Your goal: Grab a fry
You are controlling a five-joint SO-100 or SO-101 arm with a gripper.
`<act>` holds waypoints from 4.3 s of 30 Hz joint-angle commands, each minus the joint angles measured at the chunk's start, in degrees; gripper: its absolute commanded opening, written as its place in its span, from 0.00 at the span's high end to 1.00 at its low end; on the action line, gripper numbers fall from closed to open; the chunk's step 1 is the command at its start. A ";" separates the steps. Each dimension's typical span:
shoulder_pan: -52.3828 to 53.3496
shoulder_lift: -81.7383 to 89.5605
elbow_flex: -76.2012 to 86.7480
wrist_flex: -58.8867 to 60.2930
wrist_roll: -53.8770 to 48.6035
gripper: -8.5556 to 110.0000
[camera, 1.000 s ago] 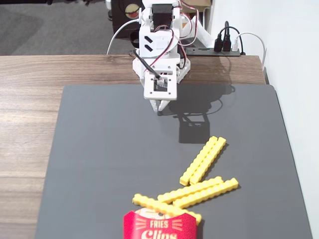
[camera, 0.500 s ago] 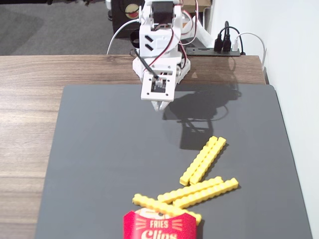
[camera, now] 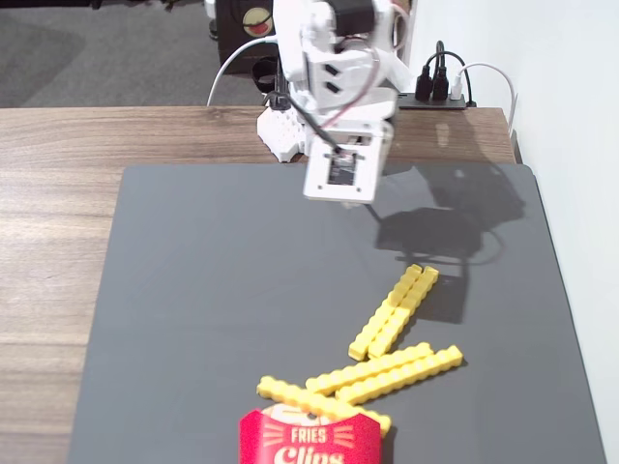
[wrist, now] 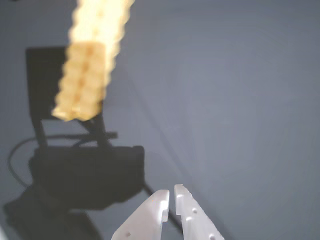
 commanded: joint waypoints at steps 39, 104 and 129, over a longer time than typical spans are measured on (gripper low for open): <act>-5.80 -43.33 -32.08 -8.61 16.26 0.75; -7.73 -43.68 -28.12 -6.86 9.14 0.92; 16.35 -21.01 -32.34 16.35 -22.32 0.92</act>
